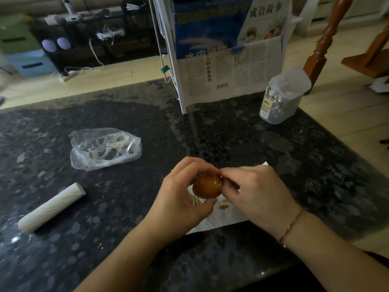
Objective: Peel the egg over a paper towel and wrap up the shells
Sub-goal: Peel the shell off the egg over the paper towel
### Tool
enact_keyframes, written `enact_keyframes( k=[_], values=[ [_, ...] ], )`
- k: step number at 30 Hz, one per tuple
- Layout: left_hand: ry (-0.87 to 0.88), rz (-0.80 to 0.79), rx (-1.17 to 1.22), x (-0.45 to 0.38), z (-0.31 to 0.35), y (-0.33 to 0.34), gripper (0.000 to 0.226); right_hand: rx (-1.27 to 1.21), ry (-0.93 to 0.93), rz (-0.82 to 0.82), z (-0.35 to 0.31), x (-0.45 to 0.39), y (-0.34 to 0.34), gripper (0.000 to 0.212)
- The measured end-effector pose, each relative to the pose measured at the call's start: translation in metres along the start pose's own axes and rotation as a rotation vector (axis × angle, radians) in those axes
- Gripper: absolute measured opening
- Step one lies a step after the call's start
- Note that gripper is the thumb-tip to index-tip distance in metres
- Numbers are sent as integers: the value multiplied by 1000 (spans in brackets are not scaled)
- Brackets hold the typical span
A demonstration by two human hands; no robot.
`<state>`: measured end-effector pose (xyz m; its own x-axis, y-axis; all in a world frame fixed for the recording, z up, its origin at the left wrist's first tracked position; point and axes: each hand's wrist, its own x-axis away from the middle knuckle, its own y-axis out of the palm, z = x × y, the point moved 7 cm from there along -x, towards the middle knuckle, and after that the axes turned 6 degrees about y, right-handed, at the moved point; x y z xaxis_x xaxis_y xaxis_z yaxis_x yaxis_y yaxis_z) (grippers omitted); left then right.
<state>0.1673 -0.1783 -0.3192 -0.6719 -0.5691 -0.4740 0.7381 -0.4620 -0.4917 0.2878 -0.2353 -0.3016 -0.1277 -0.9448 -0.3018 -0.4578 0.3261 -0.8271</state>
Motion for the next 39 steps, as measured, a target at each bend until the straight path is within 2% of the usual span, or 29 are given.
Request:
enact_keyframes(
  k=[6, 10, 16, 20, 23, 26, 29, 32, 35, 37, 39],
  values=[
    [-84, 17, 4, 8, -9, -1, 76, -125, 44, 74, 6, -2, -7, 16],
    [-136, 18, -1, 9, -13, -3, 76, -227, 86, 99, 13, -1, -11, 18],
    [-164, 92, 42, 13, -14, -15, 66, -154, 155, -141, 27, 3, 4, 17],
    [-100, 125, 53, 13, -11, -17, 61, -198, 133, -73, 20, 4, 2, 23],
    [5, 142, 7, 8, -1, -17, 53, -362, 209, -25, 23, 3, 3, 30],
    [122, 138, -61, 2, 7, -11, 51, -534, 278, -111, 23, 2, 13, 47],
    [176, 120, -103, 1, 8, -7, 51, -763, 332, -185, 25, 2, 19, 43],
    [137, 112, -85, 3, 3, -11, 56, -986, 396, -265, 27, 3, 23, 37],
    [83, 93, -69, 2, 1, -15, 58, -1065, 380, -243, 25, 3, 20, 33],
    [-44, 40, -5, 1, -5, -14, 59, -1073, 358, -198, 25, 2, 17, 35],
    [-229, -12, 215, 2, -14, -9, 58, -1053, 337, -161, 25, 2, 13, 38]
  ],
)
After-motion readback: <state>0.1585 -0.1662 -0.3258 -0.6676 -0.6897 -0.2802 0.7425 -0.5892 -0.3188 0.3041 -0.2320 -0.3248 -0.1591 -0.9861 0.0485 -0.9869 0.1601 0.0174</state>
